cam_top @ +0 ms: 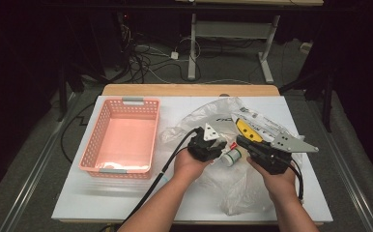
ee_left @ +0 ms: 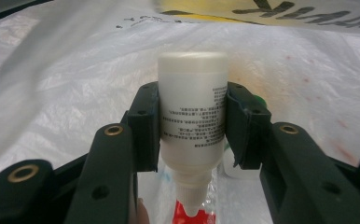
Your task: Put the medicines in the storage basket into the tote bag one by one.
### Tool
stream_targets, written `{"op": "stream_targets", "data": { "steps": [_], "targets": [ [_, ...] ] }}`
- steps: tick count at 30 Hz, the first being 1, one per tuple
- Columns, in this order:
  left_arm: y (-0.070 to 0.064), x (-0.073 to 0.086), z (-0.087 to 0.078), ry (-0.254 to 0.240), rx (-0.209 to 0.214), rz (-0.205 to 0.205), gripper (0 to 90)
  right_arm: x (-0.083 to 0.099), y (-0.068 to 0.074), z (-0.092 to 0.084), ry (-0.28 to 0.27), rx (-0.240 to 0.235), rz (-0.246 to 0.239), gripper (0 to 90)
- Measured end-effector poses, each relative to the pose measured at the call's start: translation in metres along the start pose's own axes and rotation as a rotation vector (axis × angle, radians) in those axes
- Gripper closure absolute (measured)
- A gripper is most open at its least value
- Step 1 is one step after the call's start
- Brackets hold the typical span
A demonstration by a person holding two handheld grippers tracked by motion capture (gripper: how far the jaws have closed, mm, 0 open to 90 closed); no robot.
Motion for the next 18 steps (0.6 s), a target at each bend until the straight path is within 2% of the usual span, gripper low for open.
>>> {"op": "stream_targets", "data": {
  "steps": [2,9,14,18],
  "targets": [
    [0.002,0.000,0.006,0.005,-0.011,0.005,58.0,0.001,0.000,0.000,0.002,-0.001,-0.003,90.0],
    [0.011,0.009,0.023,0.036,-0.026,-0.013,57.8,0.000,-0.002,-0.001,-0.001,0.004,0.004,90.0],
    [0.014,0.018,0.033,0.071,-0.013,-0.028,57.7,0.003,-0.002,0.001,0.007,0.002,0.004,90.0],
    [0.013,0.015,0.032,0.054,-0.007,-0.039,53.7,0.003,-0.002,0.001,0.010,0.003,0.002,90.0]
  ]
}}
Point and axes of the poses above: each handheld gripper's, and its own axes: z roughly forward along the jaws, x roughly out of its underside, y roughly to its left, the point moved 10 cm from there along z, roughly forward along the jaws, and after that the axes turned 12 degrees about z, right-handed, at the moved point
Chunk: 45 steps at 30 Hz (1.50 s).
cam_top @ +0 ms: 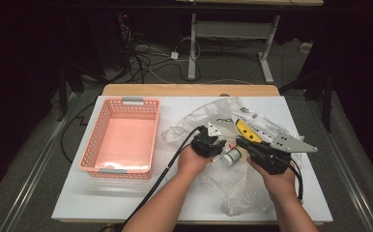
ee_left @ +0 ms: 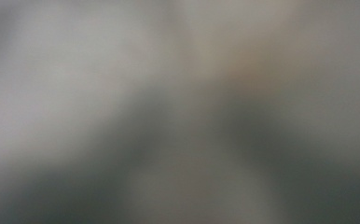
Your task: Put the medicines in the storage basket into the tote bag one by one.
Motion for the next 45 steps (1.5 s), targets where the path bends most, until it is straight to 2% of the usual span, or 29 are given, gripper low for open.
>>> {"op": "stream_targets", "data": {
  "steps": [1,4,6,10,16,21,23,27,29,31,34,35,37,41,43,45],
  "targets": [
    [-0.001,-0.003,-0.002,-0.012,-0.002,-0.006,50.5,0.000,0.000,0.000,0.000,0.001,-0.001,90.0],
    [-0.006,-0.007,-0.012,-0.017,-0.002,0.015,45.4,0.001,-0.001,0.000,0.001,0.002,0.003,90.0],
    [-0.012,-0.009,-0.022,-0.030,0.006,0.031,44.9,0.001,-0.001,0.000,0.002,0.002,0.002,90.0],
    [-0.022,-0.008,-0.048,-0.067,0.030,0.029,44.8,0.000,-0.002,-0.002,-0.003,0.008,0.001,90.0],
    [-0.033,0.018,-0.086,-0.072,0.058,0.017,44.7,-0.001,-0.003,-0.002,-0.002,0.012,0.002,90.0],
    [-0.040,0.044,-0.101,-0.039,0.084,-0.008,41.1,0.001,-0.003,-0.001,0.005,0.014,-0.002,90.0],
    [-0.043,0.055,-0.103,-0.012,0.088,-0.009,37.0,0.002,-0.003,-0.001,0.007,0.015,-0.002,90.0],
    [-0.048,0.072,-0.103,0.010,0.087,-0.014,30.9,0.002,-0.003,-0.001,0.008,0.017,-0.003,90.0],
    [-0.049,0.079,-0.100,0.035,0.098,-0.035,23.9,0.003,-0.003,-0.001,0.012,0.019,0.002,90.0],
    [-0.050,0.086,-0.097,0.063,0.110,-0.063,19.9,0.004,-0.003,0.000,0.014,0.017,-0.005,90.0],
    [-0.053,0.097,-0.089,0.124,0.128,-0.072,19.6,0.005,-0.003,0.000,0.016,0.017,-0.007,90.0],
    [-0.053,0.099,-0.085,0.142,0.128,-0.078,16.4,0.005,-0.003,0.000,0.017,0.017,-0.005,90.0],
    [-0.054,0.097,-0.082,0.132,0.124,-0.080,14.6,0.005,-0.003,0.001,0.020,0.017,-0.004,90.0],
    [-0.057,0.088,-0.074,0.115,0.154,-0.085,16.2,0.006,-0.002,0.001,0.023,0.015,-0.010,90.0],
    [-0.058,0.082,-0.069,0.093,0.182,-0.107,19.5,0.006,-0.002,0.002,0.023,0.015,-0.008,90.0],
    [-0.061,0.078,-0.066,0.089,0.192,-0.089,24.6,0.006,-0.001,0.002,0.022,0.015,-0.008,90.0]
  ]
}}
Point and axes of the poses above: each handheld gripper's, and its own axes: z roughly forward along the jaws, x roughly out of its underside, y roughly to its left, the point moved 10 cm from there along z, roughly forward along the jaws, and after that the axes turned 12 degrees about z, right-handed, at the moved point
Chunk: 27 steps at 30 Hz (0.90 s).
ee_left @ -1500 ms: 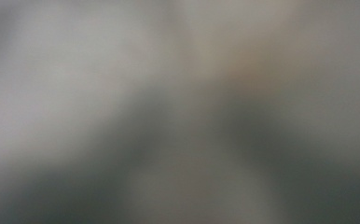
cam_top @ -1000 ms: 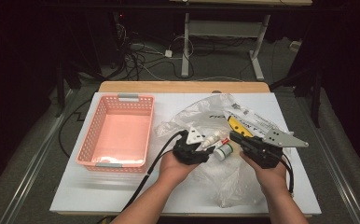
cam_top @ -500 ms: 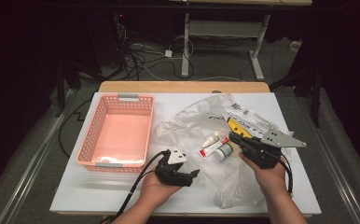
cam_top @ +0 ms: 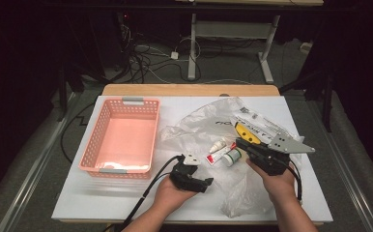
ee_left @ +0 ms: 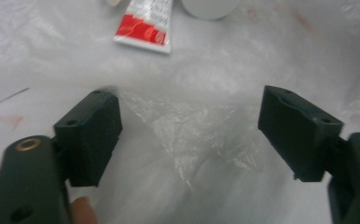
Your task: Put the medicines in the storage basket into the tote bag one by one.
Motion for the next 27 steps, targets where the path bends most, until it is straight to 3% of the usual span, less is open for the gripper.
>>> {"op": "stream_targets", "data": {
  "steps": [5,10,16,20,23,27],
  "targets": [
    [-0.004,-0.003,0.003,0.002,-0.004,0.041,46.8,0.000,-0.001,-0.001,-0.001,0.001,-0.001,90.0],
    [0.003,-0.003,0.002,-0.011,-0.004,-0.026,59.7,0.000,0.000,0.000,0.001,0.000,-0.002,90.0],
    [0.002,-0.003,0.002,-0.014,-0.002,-0.020,87.6,0.001,0.000,0.001,0.004,0.001,-0.002,90.0],
    [0.002,-0.006,-0.005,-0.080,-0.019,-0.022,88.2,0.001,-0.001,0.000,0.004,0.003,0.000,90.0],
    [0.002,-0.007,-0.010,-0.112,-0.033,0.007,88.3,0.001,-0.002,0.000,0.003,0.006,0.002,90.0],
    [0.004,-0.010,-0.022,-0.167,-0.041,0.011,88.3,0.001,-0.004,-0.001,0.000,0.015,0.009,90.0]
  ]
}}
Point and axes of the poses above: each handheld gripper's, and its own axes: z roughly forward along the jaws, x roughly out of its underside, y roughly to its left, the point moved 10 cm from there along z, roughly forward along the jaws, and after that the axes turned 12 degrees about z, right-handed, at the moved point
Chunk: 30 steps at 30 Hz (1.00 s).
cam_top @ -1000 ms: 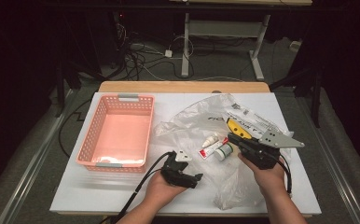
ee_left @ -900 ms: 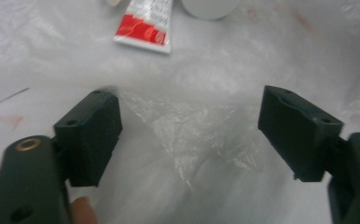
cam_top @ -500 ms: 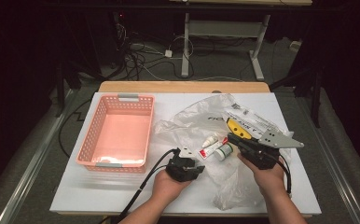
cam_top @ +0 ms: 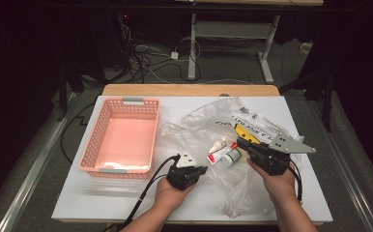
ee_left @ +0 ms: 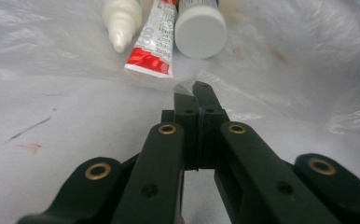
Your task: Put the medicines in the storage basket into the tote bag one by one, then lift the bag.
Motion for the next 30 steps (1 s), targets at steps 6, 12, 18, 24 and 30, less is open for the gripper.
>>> {"op": "stream_targets", "data": {
  "steps": [6,12,18,24,30],
  "targets": [
    [0.004,-0.008,-0.015,-0.043,-0.030,0.040,88.3,-0.002,-0.003,-0.001,-0.015,0.012,-0.009,90.0],
    [0.008,-0.018,-0.028,-0.095,-0.053,0.047,88.3,-0.004,-0.002,-0.001,-0.026,0.016,-0.011,90.0],
    [0.015,-0.041,-0.045,-0.165,-0.103,0.087,88.3,-0.009,-0.001,-0.001,-0.042,0.025,-0.013,90.0],
    [0.020,-0.063,-0.054,-0.210,-0.129,0.119,88.3,-0.016,-0.002,0.000,-0.056,0.036,-0.020,90.0],
    [0.025,-0.097,-0.062,-0.274,-0.167,0.161,88.3,-0.031,0.001,0.006,-0.098,0.053,-0.039,90.0]
  ]
}}
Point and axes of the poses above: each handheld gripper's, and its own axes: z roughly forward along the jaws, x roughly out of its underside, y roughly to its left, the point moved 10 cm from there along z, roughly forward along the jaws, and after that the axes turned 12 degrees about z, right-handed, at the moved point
